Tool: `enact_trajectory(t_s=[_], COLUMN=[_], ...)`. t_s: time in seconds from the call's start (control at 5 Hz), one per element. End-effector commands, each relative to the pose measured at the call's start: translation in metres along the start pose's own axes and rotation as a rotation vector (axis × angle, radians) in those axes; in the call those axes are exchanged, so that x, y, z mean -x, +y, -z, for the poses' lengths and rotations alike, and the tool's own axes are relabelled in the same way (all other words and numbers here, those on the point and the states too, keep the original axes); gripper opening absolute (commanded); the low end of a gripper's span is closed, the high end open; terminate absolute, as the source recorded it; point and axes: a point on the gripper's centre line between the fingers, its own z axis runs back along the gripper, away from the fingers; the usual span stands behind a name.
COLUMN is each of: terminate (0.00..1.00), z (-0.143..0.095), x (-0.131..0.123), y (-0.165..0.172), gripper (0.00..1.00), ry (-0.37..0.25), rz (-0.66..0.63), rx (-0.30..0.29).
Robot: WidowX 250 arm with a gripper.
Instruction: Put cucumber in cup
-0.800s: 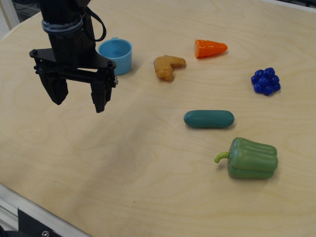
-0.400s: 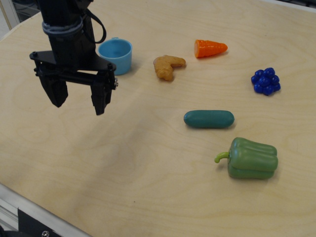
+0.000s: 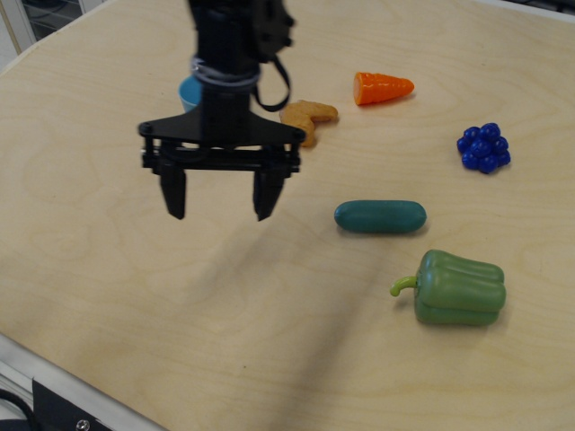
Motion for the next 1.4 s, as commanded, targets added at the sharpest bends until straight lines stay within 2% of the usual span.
enact_trajectory(t_s=[0.0,0.2,0.4,0.6,0.8,1.0,1.2], terminate=[0.00,0.00,0.00,0.00,0.00,0.00,0.00], z=[-0.009,-0.009,-0.007,-0.001,0.011,0.024,0.032], x=[-0.009,-0.015,-0.018,-0.019,-0.026,-0.029,-0.030], y=[-0.054,-0.072,-0.089,-0.101,-0.106,-0.113,-0.115], gripper=[1.00,1.00,1.00,1.00,1.00,1.00,1.00], ry=[-0.030,-0.045,-0.024,-0.025,0.006,0.076,0.080], rz=[-0.363,-0.577,-0.683,-0.774,-0.850,-0.850,-0.860], rx=[0.065,0.151,0.207,0.185,0.196,0.189,0.171])
